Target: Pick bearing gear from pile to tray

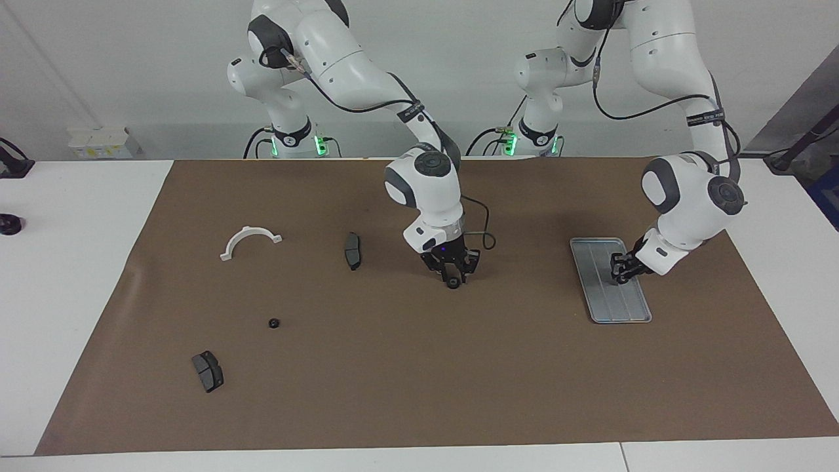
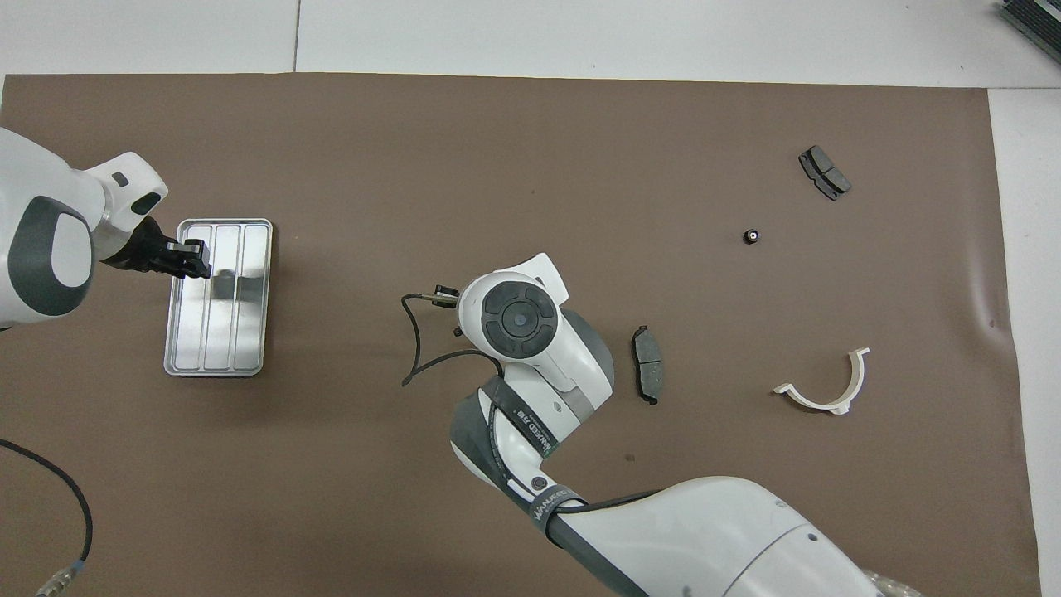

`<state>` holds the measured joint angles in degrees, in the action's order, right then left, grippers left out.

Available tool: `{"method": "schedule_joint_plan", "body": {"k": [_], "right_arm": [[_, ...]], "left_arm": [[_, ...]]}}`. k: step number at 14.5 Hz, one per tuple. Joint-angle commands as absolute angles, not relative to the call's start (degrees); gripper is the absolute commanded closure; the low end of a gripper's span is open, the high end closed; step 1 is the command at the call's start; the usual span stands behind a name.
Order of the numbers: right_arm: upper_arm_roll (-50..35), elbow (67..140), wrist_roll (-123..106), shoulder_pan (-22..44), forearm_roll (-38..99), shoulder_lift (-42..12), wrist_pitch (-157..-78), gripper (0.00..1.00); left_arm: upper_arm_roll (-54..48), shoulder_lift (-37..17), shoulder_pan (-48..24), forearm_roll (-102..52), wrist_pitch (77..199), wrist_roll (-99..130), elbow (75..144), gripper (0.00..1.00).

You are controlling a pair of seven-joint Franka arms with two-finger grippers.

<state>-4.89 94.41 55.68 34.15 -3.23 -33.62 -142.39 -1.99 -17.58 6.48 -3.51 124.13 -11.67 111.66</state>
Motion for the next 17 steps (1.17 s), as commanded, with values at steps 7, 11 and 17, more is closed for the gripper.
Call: {"method": "schedule_joint_plan", "body": {"k": [7,11,17], "right_arm": [[-3.6,94.92,42.58,19.53,-6.15,-16.88,-122.27,0.0],[-3.78,98.34,18.87,7.76,-5.01,-16.26,-122.43,0.0],[-3.87,103.97,2.64,0.53,-4.83,-19.16,-128.83,0.0]], "left_arm": [[-2.64,-15.38,2.48,-4.13,124.81,-7.32,107.59,0.0],[-2.55,-15.29,-7.09,-4.04,125.33,8.22,106.61,0.0],[-2.46,-16.43,-24.76,-3.61,129.02,30.21,105.22,0.0]]}}
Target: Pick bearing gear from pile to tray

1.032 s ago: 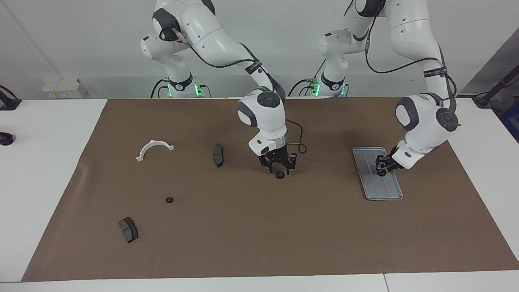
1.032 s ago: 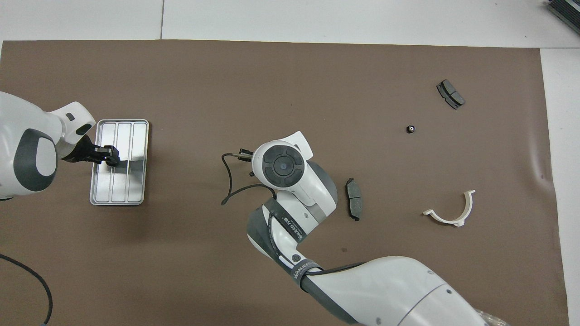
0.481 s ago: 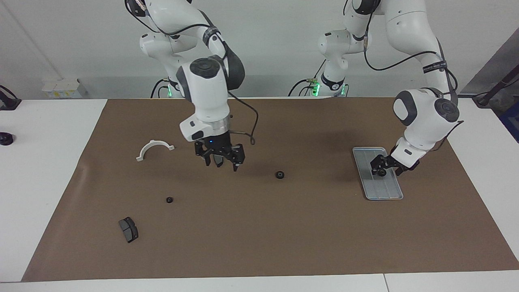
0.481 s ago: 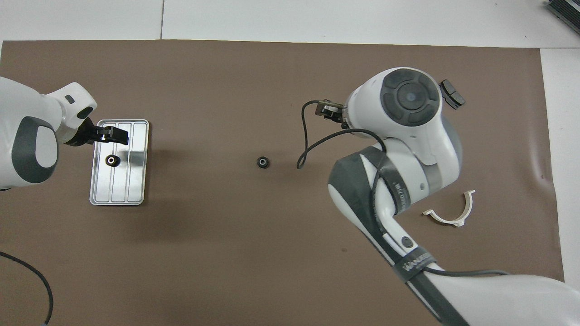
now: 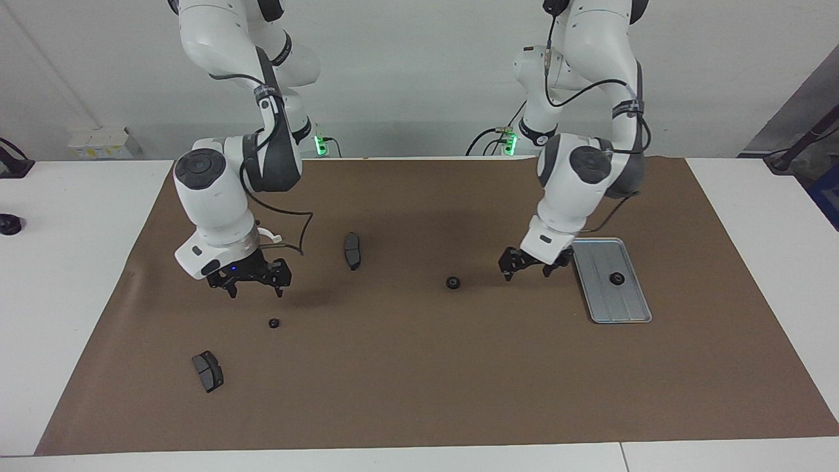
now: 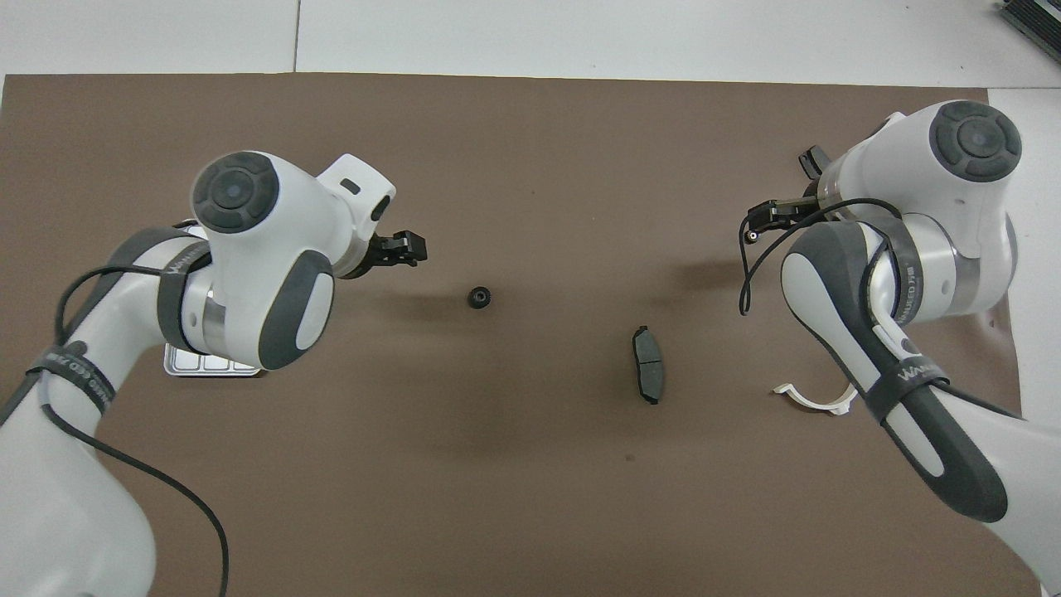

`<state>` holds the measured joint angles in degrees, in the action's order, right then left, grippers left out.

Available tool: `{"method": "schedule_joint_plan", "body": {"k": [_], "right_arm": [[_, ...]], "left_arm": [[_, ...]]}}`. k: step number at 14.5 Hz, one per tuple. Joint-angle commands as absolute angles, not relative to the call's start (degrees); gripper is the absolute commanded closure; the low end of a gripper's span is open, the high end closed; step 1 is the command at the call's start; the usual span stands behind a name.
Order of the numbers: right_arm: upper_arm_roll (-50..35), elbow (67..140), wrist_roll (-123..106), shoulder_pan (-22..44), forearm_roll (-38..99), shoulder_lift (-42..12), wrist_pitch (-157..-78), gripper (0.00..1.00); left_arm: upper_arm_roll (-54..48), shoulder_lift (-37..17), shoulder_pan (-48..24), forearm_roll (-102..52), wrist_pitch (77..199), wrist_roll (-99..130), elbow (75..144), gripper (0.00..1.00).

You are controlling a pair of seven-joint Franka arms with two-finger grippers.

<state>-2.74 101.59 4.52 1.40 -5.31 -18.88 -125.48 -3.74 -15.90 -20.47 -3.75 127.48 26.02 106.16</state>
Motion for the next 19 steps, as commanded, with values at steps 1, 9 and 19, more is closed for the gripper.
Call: {"method": "schedule_joint_plan", "body": {"k": [1,9,19], "right_arm": [[-3.87,103.97,2.64,0.53,-4.92,-19.77,-129.54,0.0],[-3.87,103.89,2.64,0.53,-4.92,-25.83,-135.96,0.52],[-3.78,105.47,2.11,0.79,-5.01,-26.37,-137.02,0.52]], "left_arm": [[-2.46,-18.44,-27.31,-3.69,129.11,31.45,103.03,0.0],[-2.37,-26.8,-32.52,1.67,135.6,32.52,99.93,0.0],[-2.72,-25.4,-32.43,4.04,138.88,31.64,107.05,0.23]]}}
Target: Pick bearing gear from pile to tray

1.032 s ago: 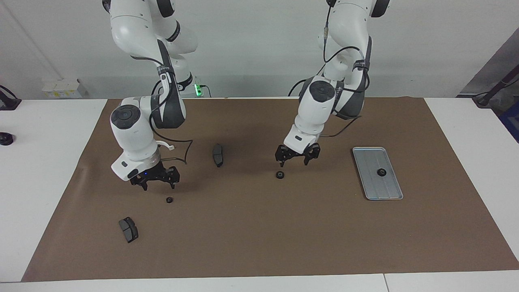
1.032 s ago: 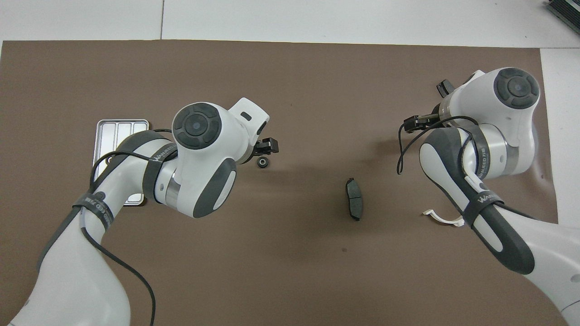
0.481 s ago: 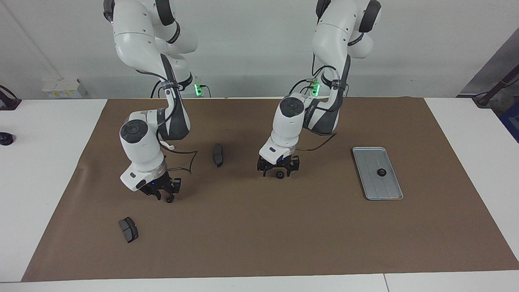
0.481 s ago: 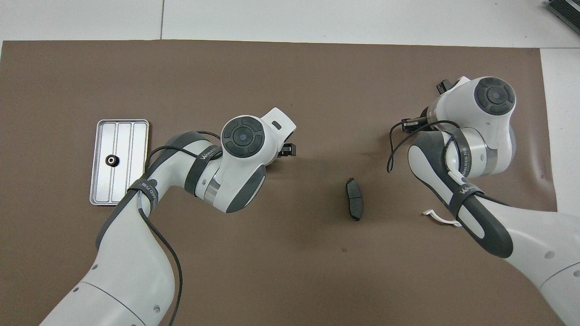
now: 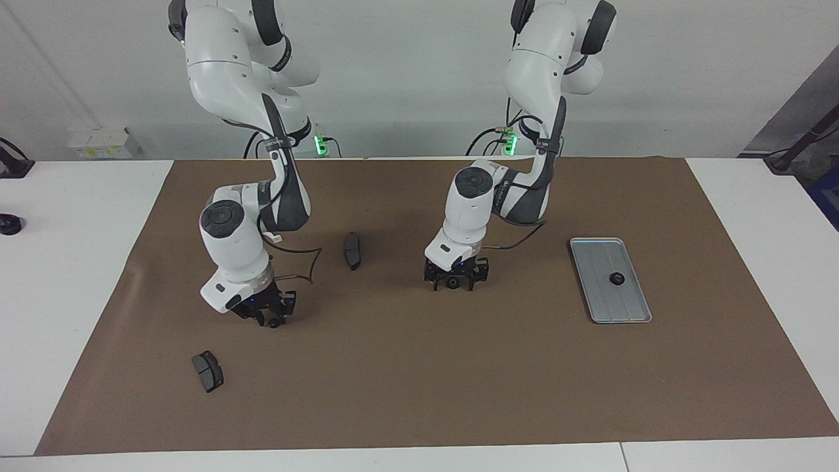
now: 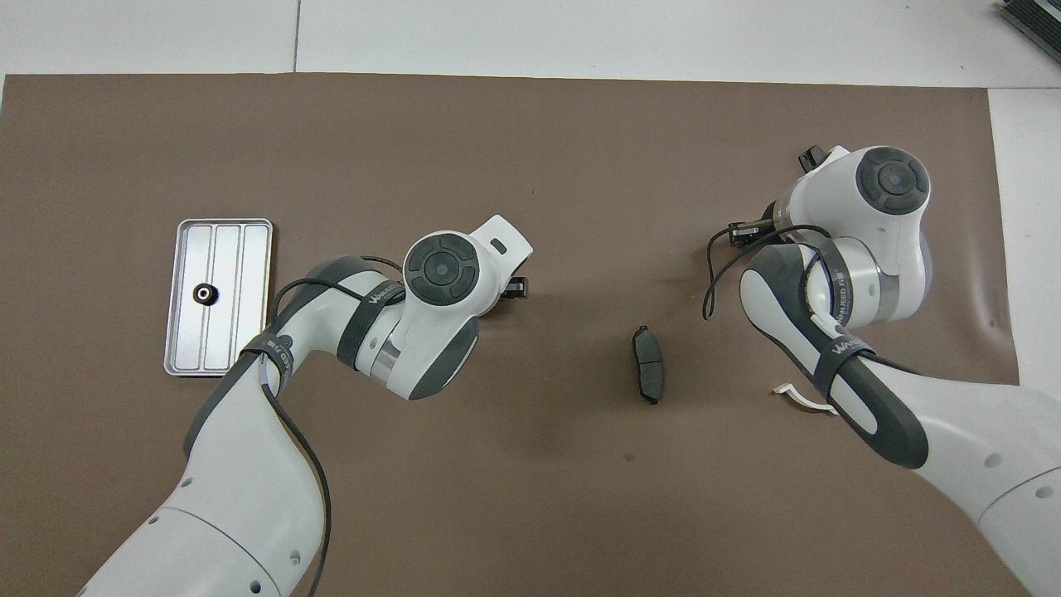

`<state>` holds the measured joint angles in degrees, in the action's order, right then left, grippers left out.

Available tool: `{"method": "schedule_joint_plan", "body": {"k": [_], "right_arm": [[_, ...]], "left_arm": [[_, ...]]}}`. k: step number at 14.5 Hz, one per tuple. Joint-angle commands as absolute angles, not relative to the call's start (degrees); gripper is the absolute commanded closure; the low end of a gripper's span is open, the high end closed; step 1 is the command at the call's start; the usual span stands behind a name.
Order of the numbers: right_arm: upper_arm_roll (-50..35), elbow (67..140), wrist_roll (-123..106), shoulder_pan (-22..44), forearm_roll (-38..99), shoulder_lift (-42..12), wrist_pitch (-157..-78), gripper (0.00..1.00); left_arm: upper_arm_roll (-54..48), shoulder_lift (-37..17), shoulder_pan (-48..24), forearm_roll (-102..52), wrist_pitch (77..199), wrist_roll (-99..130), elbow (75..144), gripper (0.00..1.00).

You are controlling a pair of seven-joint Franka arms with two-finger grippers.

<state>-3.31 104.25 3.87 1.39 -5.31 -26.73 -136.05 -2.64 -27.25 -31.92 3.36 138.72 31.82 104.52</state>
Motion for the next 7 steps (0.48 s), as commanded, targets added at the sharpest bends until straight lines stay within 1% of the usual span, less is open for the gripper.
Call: {"method": "schedule_joint_plan", "body": {"k": [1,2,3,4,6,7], "right_arm": [[-3.78,105.47,1.76,0.7,-4.92,-26.45,-137.11,0.52],[-3.78,105.47,1.76,0.62,-5.01,-26.54,-137.54,0.52],[-3.78,105.38,1.76,0.53,-5.01,-26.54,-137.81,0.54],[-3.87,105.38,1.76,0.53,-5.01,-26.54,-137.9,0.66],[-3.78,105.38,2.28,0.62,-4.92,-26.63,-137.99,1.0],[-3.87,105.12,2.46,0.62,-4.92,-26.63,-137.9,1.0]], "left_arm": [[-2.72,-25.31,-32.43,4.04,138.0,31.55,106.96,0.27],[-2.72,-25.14,-32.43,4.04,137.47,31.55,106.96,0.34],[-2.72,-25.14,-32.43,3.96,137.2,31.47,106.96,0.45],[-2.81,-25.14,-32.43,3.96,137.11,31.46,106.96,0.53],[-2.81,-25.05,-32.43,3.96,136.15,31.46,106.96,0.7],[-2.81,-24.96,-32.43,3.87,135.19,31.55,106.96,0.78]]}}
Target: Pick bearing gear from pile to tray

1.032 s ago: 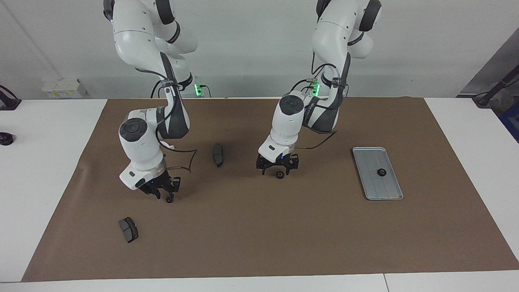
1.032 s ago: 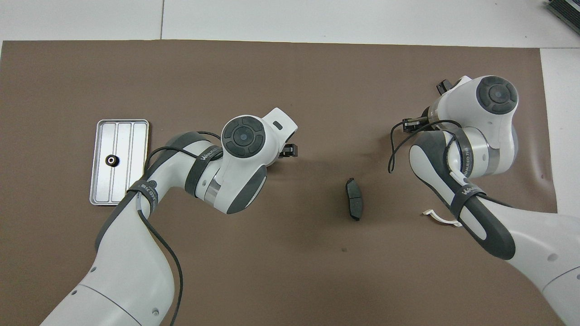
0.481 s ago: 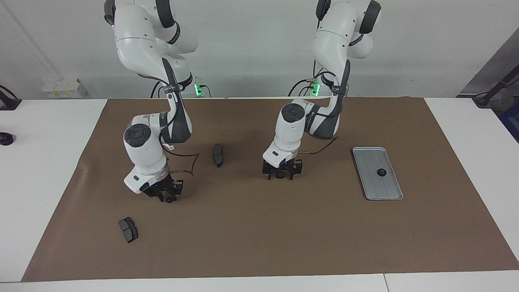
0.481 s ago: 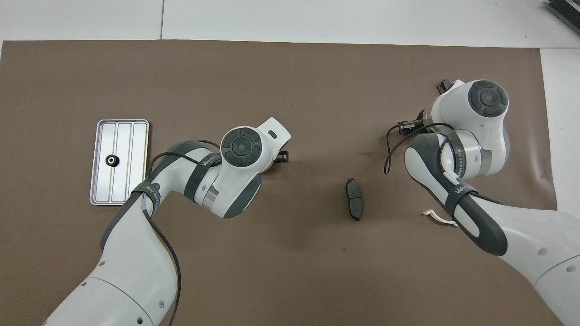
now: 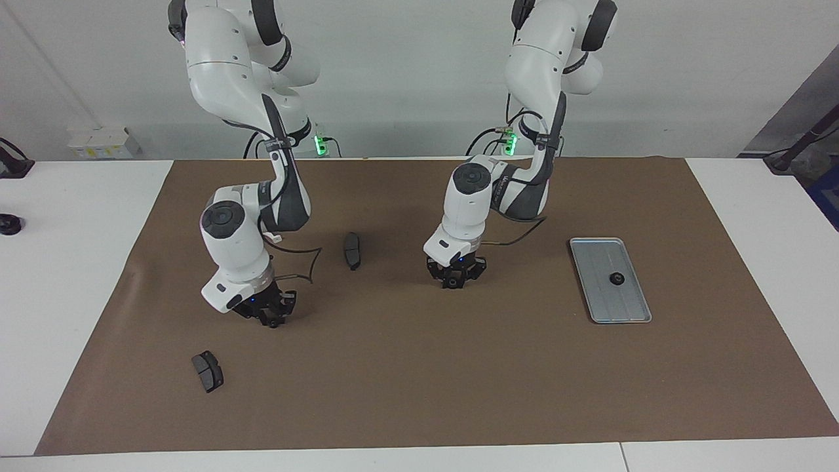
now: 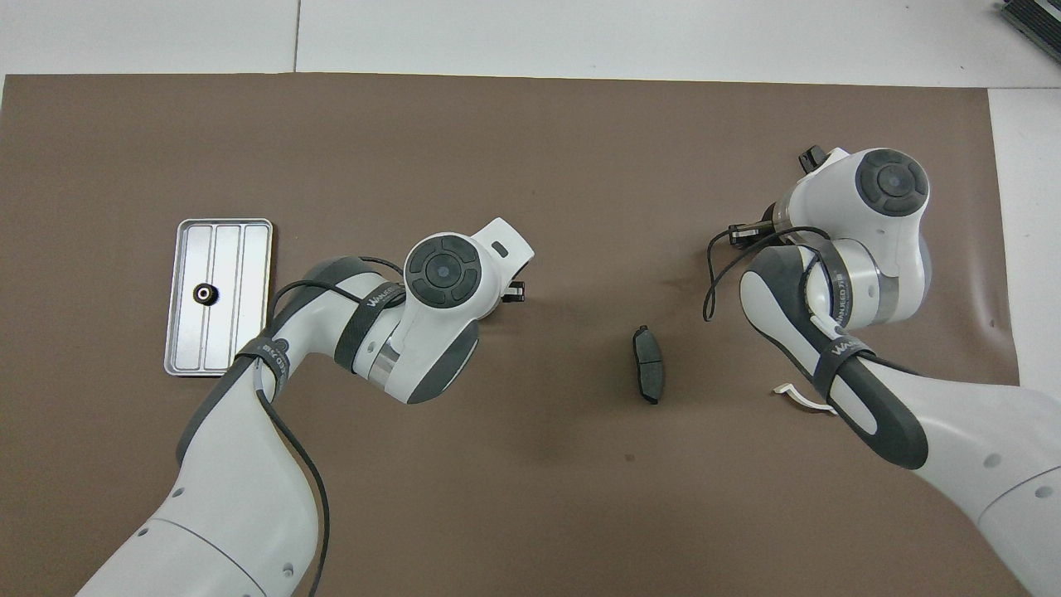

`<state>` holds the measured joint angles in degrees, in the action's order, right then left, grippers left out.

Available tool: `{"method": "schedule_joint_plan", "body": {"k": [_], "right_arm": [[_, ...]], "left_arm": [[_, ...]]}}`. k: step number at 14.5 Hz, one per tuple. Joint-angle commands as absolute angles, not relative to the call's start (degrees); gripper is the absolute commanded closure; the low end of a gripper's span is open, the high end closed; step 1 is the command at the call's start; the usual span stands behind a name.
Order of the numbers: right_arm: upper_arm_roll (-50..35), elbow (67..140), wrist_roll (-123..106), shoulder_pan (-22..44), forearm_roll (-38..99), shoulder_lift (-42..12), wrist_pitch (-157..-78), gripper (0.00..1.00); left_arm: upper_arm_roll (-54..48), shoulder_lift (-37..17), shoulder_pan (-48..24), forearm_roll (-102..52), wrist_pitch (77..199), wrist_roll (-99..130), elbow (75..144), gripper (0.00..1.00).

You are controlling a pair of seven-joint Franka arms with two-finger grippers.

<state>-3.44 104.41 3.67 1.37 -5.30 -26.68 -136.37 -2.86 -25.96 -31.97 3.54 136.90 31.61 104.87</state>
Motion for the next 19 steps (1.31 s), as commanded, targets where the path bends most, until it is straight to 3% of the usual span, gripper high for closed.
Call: {"method": "schedule_joint_plan", "body": {"k": [1,3,8,12,16,19], "right_arm": [[-3.87,104.77,2.46,0.7,-4.92,-26.63,-137.81,1.0],[-3.87,103.98,2.64,0.88,-4.83,-25.93,-136.68,1.0],[-4.65,103.54,12.1,1.67,-4.83,-18.3,-128.78,1.0],[-11.05,99.68,24.48,3.33,-3.52,-16.17,-121.82,1.0],[-11.34,98.45,36.71,12.89,-3.52,-17.13,-125.41,1.0],[-11.34,97.03,44.02,18.53,-3.61,-20.91,-132.6,1.0]], "left_arm": [[-2.81,-24.79,-32.52,3.87,134.74,31.47,106.96,0.86],[-2.81,-24.79,-32.08,3.78,134.13,31.38,106.53,1.0],[-2.72,-26.02,-25.24,3.17,128.77,29.8,97.66,1.0],[-2.81,-24.53,-15.93,-0.43,126.57,20.25,97.56,1.0],[-2.81,-21.8,-6.96,-2.2,122.28,5.49,99.75,1.0],[-2.81,-18.47,-2.21,-2.2,119.53,-3.75,104.3,1.0]]}}
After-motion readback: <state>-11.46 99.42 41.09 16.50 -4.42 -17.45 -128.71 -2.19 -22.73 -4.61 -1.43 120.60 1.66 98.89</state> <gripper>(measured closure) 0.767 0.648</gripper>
